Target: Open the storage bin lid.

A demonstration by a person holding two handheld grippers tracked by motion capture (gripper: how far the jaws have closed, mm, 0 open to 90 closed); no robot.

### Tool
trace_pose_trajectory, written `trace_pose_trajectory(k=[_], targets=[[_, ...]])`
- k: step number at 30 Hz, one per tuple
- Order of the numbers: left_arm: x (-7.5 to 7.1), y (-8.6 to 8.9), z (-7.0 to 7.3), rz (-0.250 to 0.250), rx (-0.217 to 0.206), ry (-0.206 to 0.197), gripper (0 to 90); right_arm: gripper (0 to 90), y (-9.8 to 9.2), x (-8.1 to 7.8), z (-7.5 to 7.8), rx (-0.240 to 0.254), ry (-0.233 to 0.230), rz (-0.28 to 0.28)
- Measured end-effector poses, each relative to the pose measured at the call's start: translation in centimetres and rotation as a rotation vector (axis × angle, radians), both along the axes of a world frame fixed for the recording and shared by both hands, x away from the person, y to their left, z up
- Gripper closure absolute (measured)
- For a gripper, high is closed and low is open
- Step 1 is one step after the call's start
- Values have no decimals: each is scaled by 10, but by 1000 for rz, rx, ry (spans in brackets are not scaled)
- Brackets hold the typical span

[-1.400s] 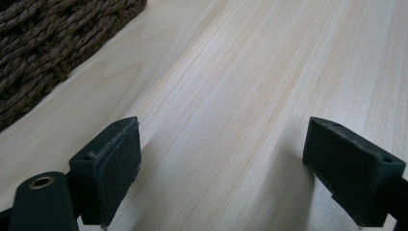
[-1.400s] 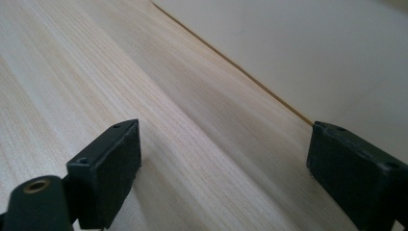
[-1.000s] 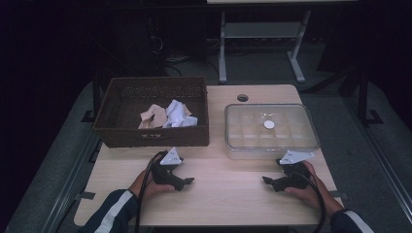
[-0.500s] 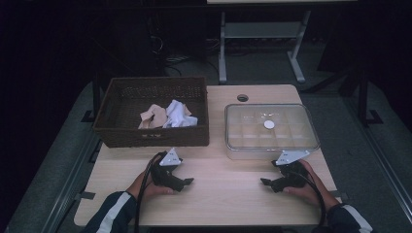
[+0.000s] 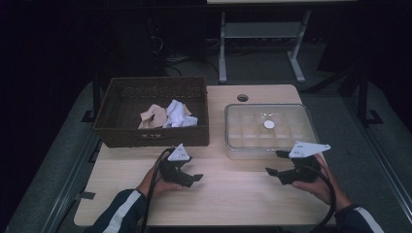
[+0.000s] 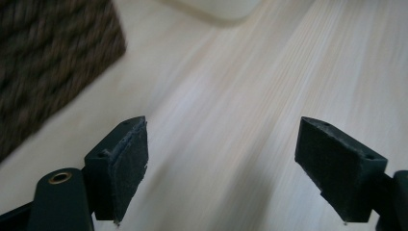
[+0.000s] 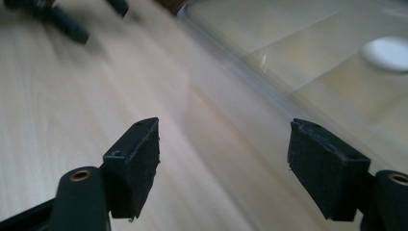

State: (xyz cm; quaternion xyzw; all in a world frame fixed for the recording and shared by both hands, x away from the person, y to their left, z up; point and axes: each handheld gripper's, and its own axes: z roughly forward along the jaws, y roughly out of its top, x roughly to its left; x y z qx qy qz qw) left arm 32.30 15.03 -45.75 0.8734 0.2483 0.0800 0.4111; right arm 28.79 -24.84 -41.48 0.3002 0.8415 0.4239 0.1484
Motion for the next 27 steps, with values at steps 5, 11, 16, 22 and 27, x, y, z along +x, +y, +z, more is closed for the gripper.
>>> trace_pose_trajectory(k=[5, 11, 16, 22, 27], targets=[[11, -28, 17, -24, -52, -17, 187, 251, -29, 18, 22, -25, -57, -138], [27, -63, 25, -36, -71, -21, 185, 230, -77, 62, 30, -38, -32, -316], [39, -77, 23, -5, -73, -7, 180, 210, -104, 95, 27, -40, 44, -369], [51, -86, 22, 25, -82, 13, 180, 196, -112, 122, 16, -35, 107, -382], [52, -89, 21, 15, -106, 21, 181, 132, -115, 138, 8, 51, 160, -367]])
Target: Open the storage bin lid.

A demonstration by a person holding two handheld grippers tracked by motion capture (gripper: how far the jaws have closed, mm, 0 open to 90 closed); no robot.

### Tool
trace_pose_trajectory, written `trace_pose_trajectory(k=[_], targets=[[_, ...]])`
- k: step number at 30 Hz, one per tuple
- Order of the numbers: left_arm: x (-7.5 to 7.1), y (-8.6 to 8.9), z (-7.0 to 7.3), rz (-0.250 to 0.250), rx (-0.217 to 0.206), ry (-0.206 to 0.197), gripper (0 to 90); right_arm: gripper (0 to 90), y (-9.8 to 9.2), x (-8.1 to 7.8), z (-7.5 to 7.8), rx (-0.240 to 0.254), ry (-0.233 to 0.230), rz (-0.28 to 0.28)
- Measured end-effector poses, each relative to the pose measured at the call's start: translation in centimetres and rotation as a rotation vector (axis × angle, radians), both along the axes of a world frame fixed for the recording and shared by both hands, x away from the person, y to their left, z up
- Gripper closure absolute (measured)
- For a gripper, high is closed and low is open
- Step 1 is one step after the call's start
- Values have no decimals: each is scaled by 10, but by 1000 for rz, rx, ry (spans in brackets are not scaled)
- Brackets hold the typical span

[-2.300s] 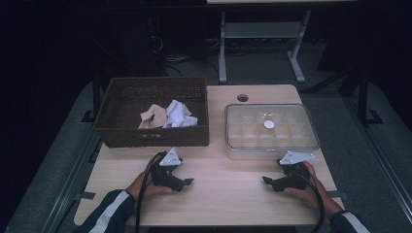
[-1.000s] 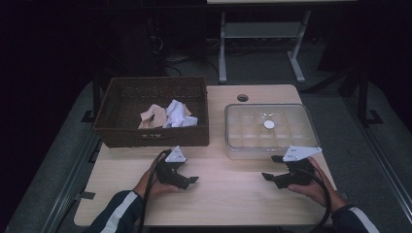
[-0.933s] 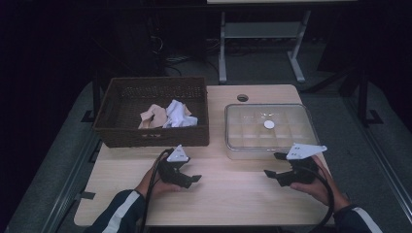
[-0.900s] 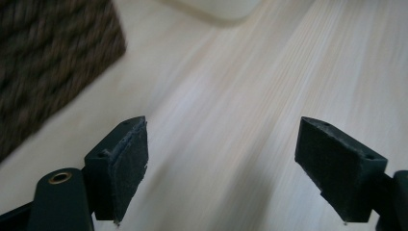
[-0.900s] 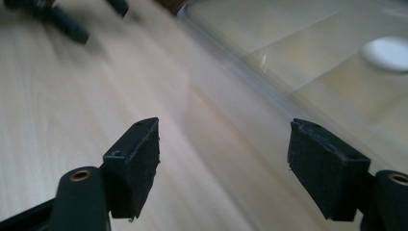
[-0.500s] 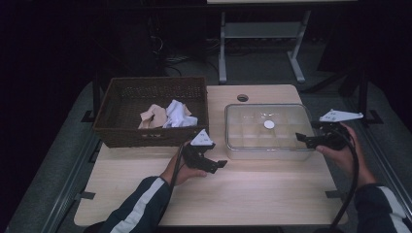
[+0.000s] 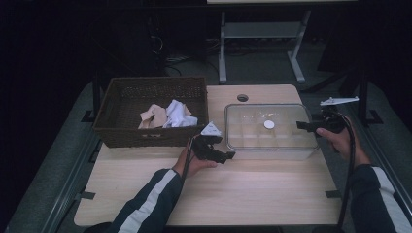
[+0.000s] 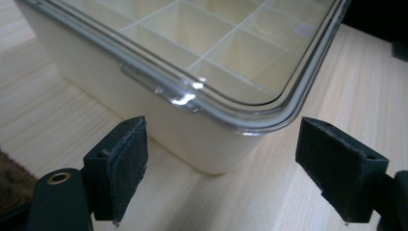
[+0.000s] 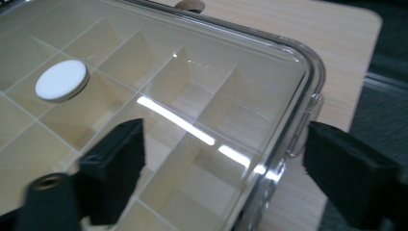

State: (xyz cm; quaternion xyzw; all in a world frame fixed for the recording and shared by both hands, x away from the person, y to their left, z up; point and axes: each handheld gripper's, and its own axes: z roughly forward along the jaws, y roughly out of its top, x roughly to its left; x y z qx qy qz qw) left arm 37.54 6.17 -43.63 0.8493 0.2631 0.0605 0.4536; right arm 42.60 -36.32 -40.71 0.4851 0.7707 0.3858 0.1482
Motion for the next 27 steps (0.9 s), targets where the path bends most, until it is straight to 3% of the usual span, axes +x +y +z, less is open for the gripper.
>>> trace_pose_trajectory(k=[2, 5, 6, 8, 11, 13, 19, 25, 27], targets=[[-1, -1, 1, -3, -18, 2, 181, 105, 0, 7, -2, 14, 12, -3], [-1, -2, 2, -8, -8, -4, 183, 77, 1, 11, -3, 20, 13, 2], [-1, -1, 3, -5, -27, 2, 186, 53, -1, 16, -6, 51, 49, -4], [0, 0, 3, 0, -33, 6, 195, 53, -1, 17, -6, 57, 46, 2], [-1, 0, 4, 7, -39, 7, 217, 55, 4, 16, -6, 57, 46, 3], [-1, 3, 3, 21, -52, 29, 154, 55, 12, 14, -6, 53, 38, 16], [-3, 13, 5, 40, -75, 33, 181, 55, 22, 12, -3, 20, 25, 12], [-3, 17, 7, 52, -89, 45, 208, 51, 12, 21, -12, 135, 97, 56], [-3, 16, 7, 52, -91, 50, 208, 24, 15, 24, -14, 145, 109, 68]])
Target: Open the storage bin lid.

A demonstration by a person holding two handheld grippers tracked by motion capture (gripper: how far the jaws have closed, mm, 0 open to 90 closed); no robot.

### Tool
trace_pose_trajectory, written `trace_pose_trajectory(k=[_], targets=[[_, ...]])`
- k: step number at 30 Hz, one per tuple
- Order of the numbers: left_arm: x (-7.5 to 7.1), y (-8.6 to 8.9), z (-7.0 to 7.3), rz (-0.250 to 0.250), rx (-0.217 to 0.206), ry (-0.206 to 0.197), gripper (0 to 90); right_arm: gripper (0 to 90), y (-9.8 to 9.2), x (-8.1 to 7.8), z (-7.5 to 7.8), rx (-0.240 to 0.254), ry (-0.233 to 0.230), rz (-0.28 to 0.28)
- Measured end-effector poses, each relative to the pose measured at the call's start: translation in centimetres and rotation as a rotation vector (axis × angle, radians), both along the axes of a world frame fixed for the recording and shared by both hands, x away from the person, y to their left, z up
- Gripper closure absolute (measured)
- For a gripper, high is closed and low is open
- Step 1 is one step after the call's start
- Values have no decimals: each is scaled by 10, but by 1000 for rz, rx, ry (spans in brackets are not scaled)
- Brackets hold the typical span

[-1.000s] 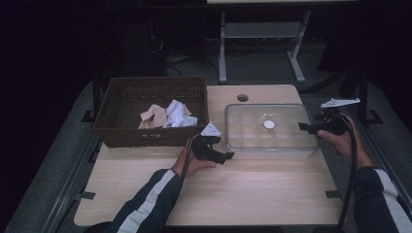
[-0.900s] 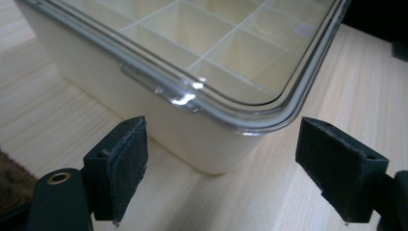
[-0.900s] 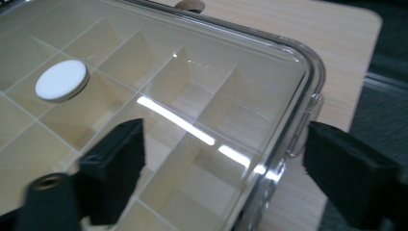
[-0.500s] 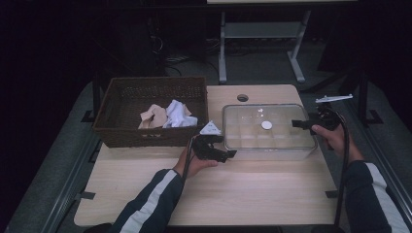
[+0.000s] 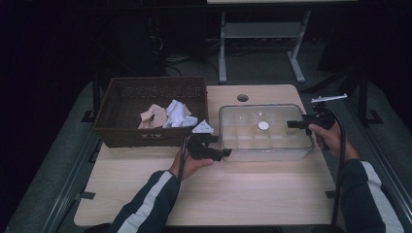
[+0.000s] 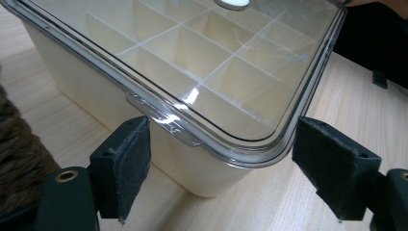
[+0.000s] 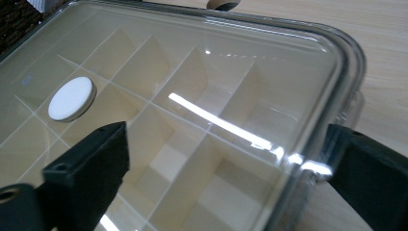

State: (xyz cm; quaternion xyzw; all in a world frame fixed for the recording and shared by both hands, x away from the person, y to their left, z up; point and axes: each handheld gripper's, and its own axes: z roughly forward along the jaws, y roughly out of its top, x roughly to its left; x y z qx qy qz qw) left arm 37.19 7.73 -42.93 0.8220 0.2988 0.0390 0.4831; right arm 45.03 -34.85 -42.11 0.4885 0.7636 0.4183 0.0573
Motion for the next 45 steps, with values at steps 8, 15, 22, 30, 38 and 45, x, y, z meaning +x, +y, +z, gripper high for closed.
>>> trace_pose_trajectory(k=[8, 15, 22, 30, 38, 45], targets=[[2, 1, 0, 20, -32, 33, 208, 24, 1, 2, -4, 31, -16, 1], [1, 3, 1, 48, -52, 58, 203, 26, 2, -2, -6, 41, -40, 4], [-1, 4, 2, 64, -55, 52, 204, 41, 4, -9, -5, 43, -76, 2], [1, 9, 5, 95, -63, 35, 309, 73, 3, -12, 0, 44, -126, -1], [-2, 13, 10, 109, -78, 5, 365, 170, -2, -23, 7, 62, -190, -11], [-2, 17, 14, 130, -99, -21, 451, 302, -8, -30, 16, 90, -235, -23]])
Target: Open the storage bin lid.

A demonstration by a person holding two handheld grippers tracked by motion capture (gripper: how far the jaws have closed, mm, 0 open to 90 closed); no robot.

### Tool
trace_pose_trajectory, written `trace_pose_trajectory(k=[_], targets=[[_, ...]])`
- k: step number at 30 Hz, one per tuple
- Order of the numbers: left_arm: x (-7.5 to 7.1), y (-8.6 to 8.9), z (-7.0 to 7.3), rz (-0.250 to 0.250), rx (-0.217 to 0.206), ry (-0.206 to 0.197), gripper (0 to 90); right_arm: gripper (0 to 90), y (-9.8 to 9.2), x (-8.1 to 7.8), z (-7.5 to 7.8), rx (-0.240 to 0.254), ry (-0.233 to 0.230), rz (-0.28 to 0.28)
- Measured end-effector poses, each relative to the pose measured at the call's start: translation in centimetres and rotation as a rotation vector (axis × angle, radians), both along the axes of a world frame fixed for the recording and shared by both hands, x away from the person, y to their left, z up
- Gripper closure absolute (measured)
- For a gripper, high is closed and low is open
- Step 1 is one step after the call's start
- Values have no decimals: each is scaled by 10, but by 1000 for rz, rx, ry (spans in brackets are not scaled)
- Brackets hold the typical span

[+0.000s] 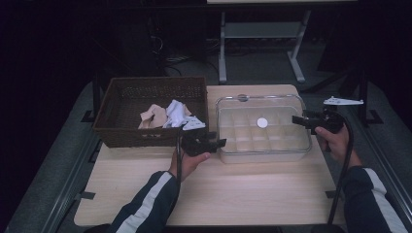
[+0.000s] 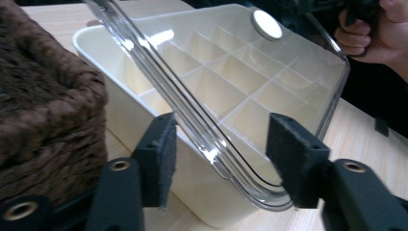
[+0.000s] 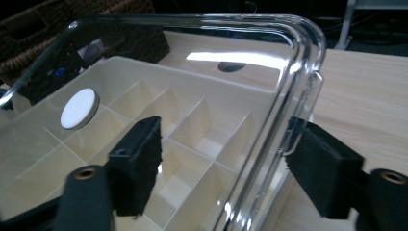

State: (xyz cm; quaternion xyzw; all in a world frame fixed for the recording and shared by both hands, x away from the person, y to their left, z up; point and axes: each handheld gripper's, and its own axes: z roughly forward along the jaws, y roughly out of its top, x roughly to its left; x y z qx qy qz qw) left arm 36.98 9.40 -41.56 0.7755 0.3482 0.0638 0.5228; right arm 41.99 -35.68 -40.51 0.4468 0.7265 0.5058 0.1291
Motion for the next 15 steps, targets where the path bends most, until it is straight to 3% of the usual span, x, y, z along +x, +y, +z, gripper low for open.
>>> trace_pose_trajectory(k=[4, 8, 9, 11, 12, 13, 14, 15], targets=[[-1, 3, 2, 3, -9, -5, 507, 376, -5, -3, 4, 29, -6, -4], [-3, 9, 11, 14, -63, -36, 583, 468, -11, -7, 8, 67, 6, 6], [-3, 9, 13, 8, -59, -45, 591, 477, -11, -8, 8, 70, 11, 15], [-4, 7, 15, -64, -99, -47, 660, 516, -10, -9, 9, 73, 20, 35], [-6, 3, 17, -61, -76, -64, 668, 571, -10, -9, 9, 81, 23, 49], [-6, 3, 17, -61, -76, -64, 703, 697, -7, -10, 10, 72, 11, 55], [-7, -6, 16, -66, -22, -66, 723, 708, -3, -12, 11, 39, -8, 52], [-7, -7, 14, -36, 5, -66, 714, 694, 1, -13, 12, 39, -4, 67]])
